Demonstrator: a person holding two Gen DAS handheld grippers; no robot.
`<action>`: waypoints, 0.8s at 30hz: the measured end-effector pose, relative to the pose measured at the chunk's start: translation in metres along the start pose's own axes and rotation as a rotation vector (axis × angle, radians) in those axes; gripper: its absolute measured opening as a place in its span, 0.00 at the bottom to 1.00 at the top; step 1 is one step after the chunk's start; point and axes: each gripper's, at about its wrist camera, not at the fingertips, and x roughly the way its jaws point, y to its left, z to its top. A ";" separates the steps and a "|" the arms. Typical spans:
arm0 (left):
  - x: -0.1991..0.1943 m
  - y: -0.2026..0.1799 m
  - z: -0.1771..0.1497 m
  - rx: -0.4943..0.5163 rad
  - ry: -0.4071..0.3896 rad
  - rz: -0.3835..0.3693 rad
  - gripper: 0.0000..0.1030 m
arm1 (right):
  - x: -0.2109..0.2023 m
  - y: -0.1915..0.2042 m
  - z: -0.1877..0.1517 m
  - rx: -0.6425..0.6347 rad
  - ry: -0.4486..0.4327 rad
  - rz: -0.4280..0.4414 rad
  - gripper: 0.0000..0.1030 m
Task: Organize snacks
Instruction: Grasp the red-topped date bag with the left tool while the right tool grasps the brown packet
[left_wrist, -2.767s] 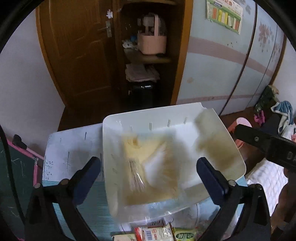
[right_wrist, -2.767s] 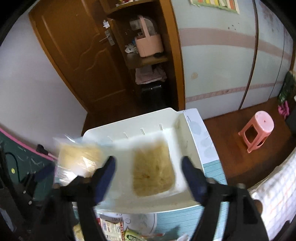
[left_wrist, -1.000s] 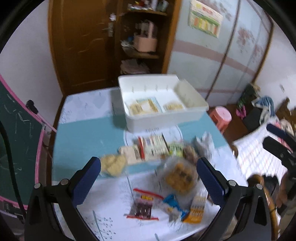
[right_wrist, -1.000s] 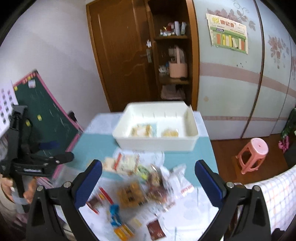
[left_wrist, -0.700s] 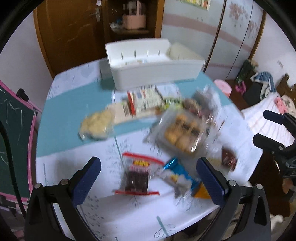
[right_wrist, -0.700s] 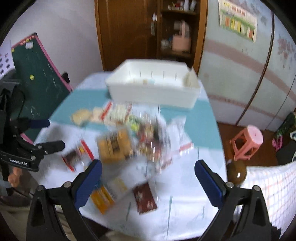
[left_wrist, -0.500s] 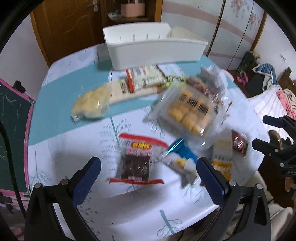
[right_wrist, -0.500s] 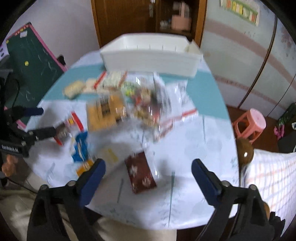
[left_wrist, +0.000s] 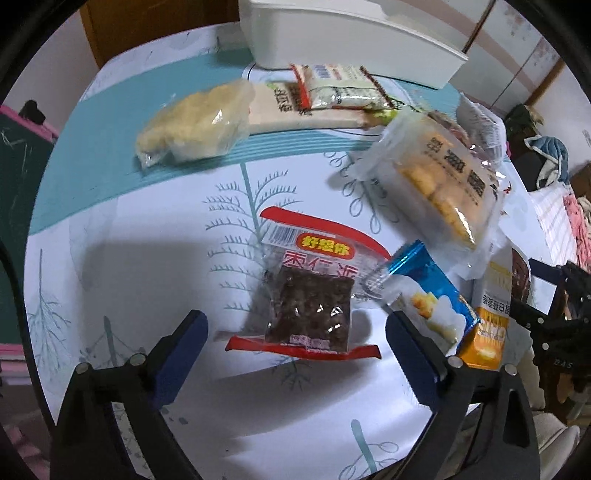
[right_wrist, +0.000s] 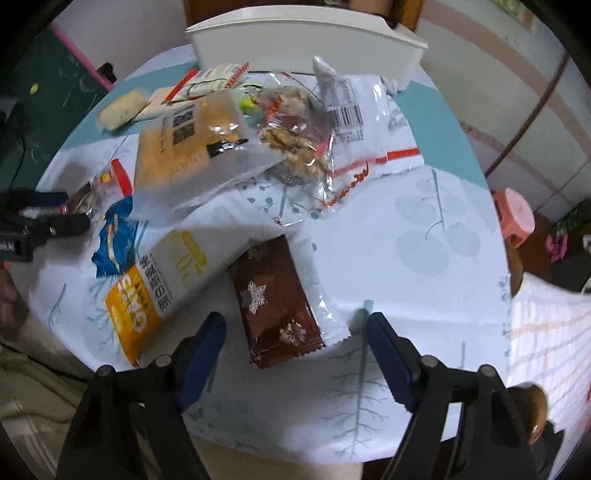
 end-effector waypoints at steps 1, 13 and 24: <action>0.001 0.000 0.001 0.004 -0.005 0.006 0.91 | 0.001 -0.001 0.000 0.009 -0.005 -0.001 0.77; -0.001 -0.022 0.012 0.106 -0.014 0.079 0.39 | -0.002 0.001 0.002 -0.007 -0.020 0.002 0.73; -0.020 -0.026 -0.011 0.082 -0.092 0.060 0.37 | -0.007 0.008 0.006 -0.011 -0.035 0.012 0.46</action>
